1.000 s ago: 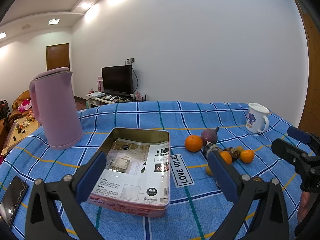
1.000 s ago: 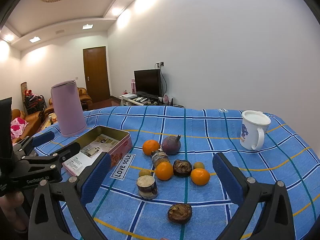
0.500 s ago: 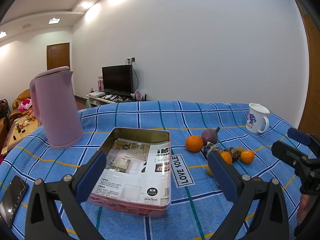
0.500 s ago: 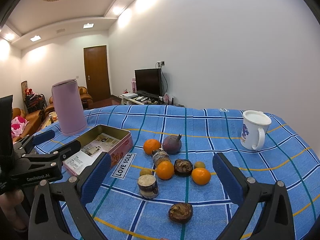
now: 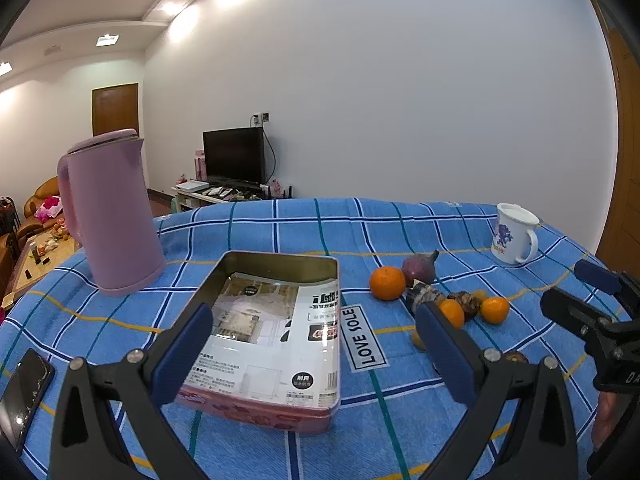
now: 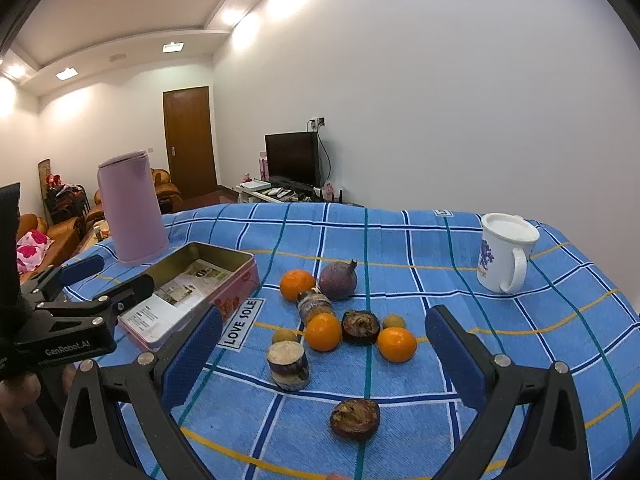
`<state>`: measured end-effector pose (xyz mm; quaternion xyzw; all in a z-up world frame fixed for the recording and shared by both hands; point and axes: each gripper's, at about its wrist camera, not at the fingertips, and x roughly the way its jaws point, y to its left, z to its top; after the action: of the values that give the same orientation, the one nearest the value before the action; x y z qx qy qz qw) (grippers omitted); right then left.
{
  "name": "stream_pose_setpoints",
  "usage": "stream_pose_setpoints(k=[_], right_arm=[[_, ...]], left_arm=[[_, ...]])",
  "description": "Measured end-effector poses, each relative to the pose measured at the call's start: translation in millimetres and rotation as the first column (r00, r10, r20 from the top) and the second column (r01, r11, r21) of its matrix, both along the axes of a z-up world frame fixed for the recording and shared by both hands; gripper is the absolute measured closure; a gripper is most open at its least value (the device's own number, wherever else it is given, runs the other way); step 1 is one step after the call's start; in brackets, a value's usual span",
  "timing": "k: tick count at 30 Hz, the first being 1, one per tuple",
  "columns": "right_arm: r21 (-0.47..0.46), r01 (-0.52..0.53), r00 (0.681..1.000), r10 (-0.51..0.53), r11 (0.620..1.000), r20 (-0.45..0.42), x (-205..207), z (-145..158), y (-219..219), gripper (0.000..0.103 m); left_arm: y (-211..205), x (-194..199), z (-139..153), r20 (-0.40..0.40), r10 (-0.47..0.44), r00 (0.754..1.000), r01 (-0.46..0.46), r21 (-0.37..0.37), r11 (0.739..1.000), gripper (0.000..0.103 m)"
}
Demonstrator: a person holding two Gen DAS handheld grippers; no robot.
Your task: Organize fruits
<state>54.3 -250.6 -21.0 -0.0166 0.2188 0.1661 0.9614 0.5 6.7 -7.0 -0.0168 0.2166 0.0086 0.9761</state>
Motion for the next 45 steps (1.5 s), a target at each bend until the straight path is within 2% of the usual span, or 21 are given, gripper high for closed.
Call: stream_pose_setpoints(k=[11, 19, 21, 23, 24, 30, 35, 36, 38, 40, 45], right_arm=[[-0.011, 0.044, 0.999, -0.044, 0.999, -0.026, 2.1, -15.9, -17.4, 0.001], [-0.082, 0.064, 0.993, -0.071, 0.995, -0.089, 7.9, -40.3, -31.5, 0.002], [-0.096, 0.039, 0.992, -0.05, 0.995, -0.113, 10.7, -45.1, -28.8, 0.012], [-0.106, 0.008, 0.988, -0.024, 0.994, -0.153, 16.3, -51.2, -23.6, 0.033], [-0.106, -0.01, 0.984, -0.009, 0.994, -0.178, 19.3, -54.5, -21.5, 0.035], [-0.132, -0.058, 0.975, 0.028, 0.989, -0.219, 24.4, -61.2, -10.8, 0.036], [-0.132, -0.074, 0.956, 0.033, 0.988, -0.291, 33.8, -69.2, -10.4, 0.037], [-0.13, -0.074, 0.945, 0.028, 0.989, -0.325, 38.8, -74.1, -11.1, 0.038], [-0.119, -0.078, 0.927, 0.028, 0.99, -0.375, 45.7, -80.9, -13.1, 0.053], [-0.108, -0.079, 0.916, 0.029, 0.991, -0.401, 48.9, -86.0, -14.6, 0.061], [-0.088, -0.08, 0.928, 0.042, 0.993, -0.369, 43.4, -80.9, -17.3, 0.061]], left_arm=[[-8.6, 3.4, -11.2, -0.027, -0.019, 0.999, 0.019, 0.006, 1.0, 0.0], [-21.8, 7.7, -23.3, -0.065, -0.051, 0.997, 0.052, 0.009, 0.999, 0.0], [-26.5, 7.6, -24.2, -0.07, -0.067, 0.995, 0.068, 0.014, 0.998, 0.0], [-32.1, 7.1, -23.9, -0.068, -0.079, 0.995, 0.081, 0.026, 0.996, 0.0], [-33.9, 7.0, -24.0, -0.069, -0.083, 0.994, 0.086, 0.029, 0.996, 0.0], [-37.9, 9.4, -24.9, -0.082, -0.103, 0.991, 0.105, 0.025, 0.994, 0.0], [-42.0, 11.1, -27.1, -0.091, -0.116, 0.989, 0.119, 0.027, 0.993, 0.0], [-42.5, 12.2, -27.8, -0.098, -0.119, 0.988, 0.122, 0.026, 0.992, 0.0], [-44.2, 14.3, -28.8, -0.106, -0.125, 0.987, 0.128, 0.022, 0.992, 0.001], [-47.5, 15.5, -29.6, -0.113, -0.137, 0.984, 0.141, 0.023, 0.99, 0.004], [-61.2, 25.1, -36.8, -0.166, -0.197, 0.966, 0.201, 0.004, 0.98, 0.017]])
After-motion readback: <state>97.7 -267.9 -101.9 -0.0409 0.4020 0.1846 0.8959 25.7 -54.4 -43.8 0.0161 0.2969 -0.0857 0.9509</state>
